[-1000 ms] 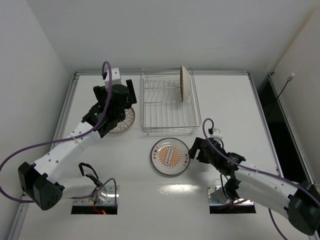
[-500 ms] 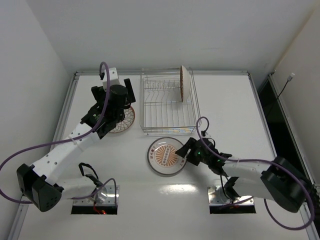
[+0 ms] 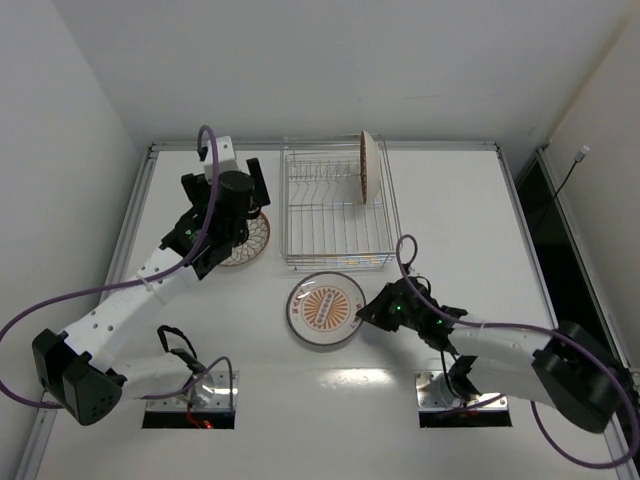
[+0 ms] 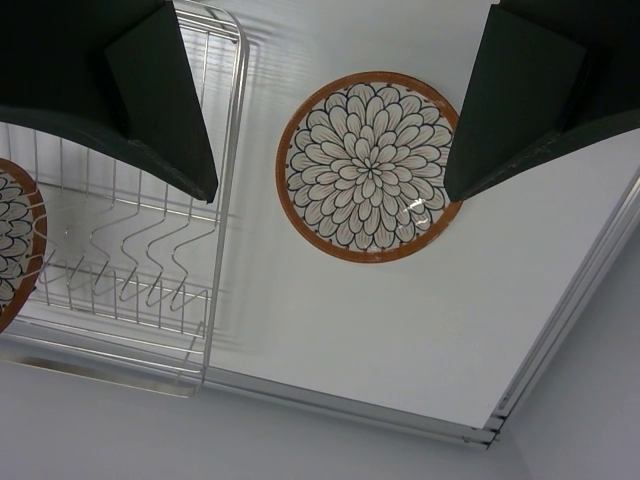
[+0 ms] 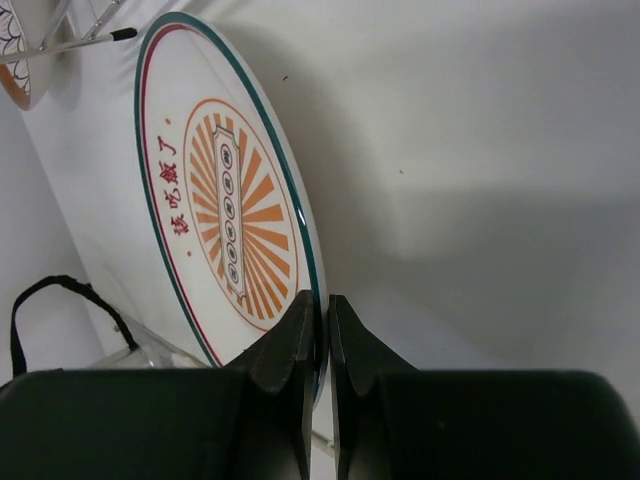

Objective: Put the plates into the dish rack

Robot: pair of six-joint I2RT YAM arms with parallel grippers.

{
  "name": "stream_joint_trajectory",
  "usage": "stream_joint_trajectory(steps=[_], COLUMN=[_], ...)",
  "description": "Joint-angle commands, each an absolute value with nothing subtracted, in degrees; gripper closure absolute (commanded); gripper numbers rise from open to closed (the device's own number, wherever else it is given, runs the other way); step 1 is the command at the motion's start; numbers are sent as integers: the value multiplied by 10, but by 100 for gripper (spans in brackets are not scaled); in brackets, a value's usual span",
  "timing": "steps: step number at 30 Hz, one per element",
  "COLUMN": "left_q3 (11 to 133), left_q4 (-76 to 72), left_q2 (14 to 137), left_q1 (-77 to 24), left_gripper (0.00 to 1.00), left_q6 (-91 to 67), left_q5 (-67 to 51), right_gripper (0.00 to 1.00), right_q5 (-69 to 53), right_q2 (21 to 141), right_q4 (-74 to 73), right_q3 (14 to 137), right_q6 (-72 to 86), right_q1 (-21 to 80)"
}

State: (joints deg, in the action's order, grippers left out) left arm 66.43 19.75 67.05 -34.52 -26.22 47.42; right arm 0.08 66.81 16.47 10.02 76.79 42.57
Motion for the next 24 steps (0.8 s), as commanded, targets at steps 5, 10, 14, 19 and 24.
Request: stream_joint_trajectory(steps=[5, 10, 14, 19, 24], left_q3=[664, 664, 664, 659, 659], left_q4=[171, 171, 171, 166, 166], left_q2=[654, 649, 649, 649, 649], left_q1=[-349, -349, -349, -349, -349], left_gripper=[2, 2, 1, 1, 1], left_q6=[-272, -272, -272, -272, -272], left_q5=[488, 498, 498, 498, 504], right_gripper=[100, 100, 100, 100, 100], right_q5=[116, 224, 313, 490, 692], right_q2=[462, 398, 398, 474, 615], right_q4=[-95, -271, -340, -399, -404], right_q3=[191, 314, 406, 547, 699], right_q6=[688, 618, 554, 509, 415], right_q1=[463, 498, 529, 557, 563])
